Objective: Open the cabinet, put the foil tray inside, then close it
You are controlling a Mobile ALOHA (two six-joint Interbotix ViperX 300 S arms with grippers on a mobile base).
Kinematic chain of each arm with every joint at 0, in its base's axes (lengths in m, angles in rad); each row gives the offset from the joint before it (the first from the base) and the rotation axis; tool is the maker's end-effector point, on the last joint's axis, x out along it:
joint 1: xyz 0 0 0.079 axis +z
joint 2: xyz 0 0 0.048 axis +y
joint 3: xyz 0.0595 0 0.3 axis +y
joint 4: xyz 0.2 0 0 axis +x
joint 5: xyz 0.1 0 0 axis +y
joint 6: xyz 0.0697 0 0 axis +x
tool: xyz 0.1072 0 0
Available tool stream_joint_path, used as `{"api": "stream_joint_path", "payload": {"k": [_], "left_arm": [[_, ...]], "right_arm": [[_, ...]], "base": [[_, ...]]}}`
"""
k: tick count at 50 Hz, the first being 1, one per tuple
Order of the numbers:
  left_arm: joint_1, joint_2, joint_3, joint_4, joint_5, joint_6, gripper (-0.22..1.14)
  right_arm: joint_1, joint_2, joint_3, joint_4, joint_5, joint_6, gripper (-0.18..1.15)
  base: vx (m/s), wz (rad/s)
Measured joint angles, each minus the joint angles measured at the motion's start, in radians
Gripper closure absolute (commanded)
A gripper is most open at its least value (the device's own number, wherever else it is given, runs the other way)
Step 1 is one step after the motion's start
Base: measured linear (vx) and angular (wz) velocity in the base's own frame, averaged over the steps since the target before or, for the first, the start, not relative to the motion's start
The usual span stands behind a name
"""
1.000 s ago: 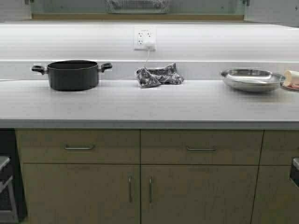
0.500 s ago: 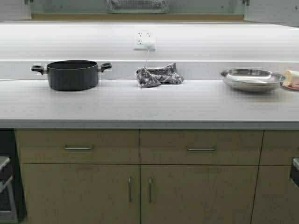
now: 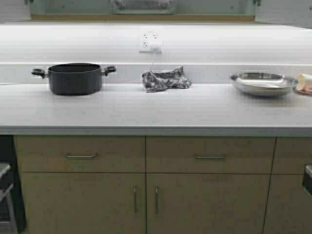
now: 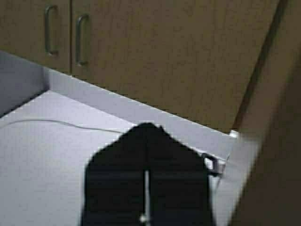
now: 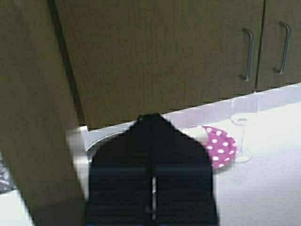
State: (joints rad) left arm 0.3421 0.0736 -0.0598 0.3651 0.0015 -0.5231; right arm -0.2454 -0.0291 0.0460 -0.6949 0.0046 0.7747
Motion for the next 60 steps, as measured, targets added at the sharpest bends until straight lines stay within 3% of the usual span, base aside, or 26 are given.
{"api": "stream_joint_path", "payload": {"k": [8,17,35,49,60], "left_arm": [[-0.046,-0.063,0.083,0.000,-0.040,0.002,0.87],[-0.117,-0.183,0.219,0.000,-0.121,0.000,0.87],[-0.130,-0.331,0.456,0.031,-0.130,0.002,0.87],[-0.153,-0.339,0.449,0.035,-0.149,0.002,0.87],[-0.273,-0.258,0.370,0.058,-0.156,0.002,0.87]], "right_arm": [[0.060,-0.021,0.020,-0.012,0.002,0.002,0.90],[0.195,-0.072,0.064,-0.055,-0.008,0.003,0.90],[0.327,-0.241,0.325,-0.064,-0.014,0.015,0.90],[0.434,-0.310,0.474,-0.051,-0.014,0.026,0.90],[0.449,-0.327,0.506,-0.037,-0.014,0.026,0.90]], "base": [[0.01,-0.01],[0.01,-0.01],[0.01,0.00],[0.02,0.00],[0.04,0.00]]}}
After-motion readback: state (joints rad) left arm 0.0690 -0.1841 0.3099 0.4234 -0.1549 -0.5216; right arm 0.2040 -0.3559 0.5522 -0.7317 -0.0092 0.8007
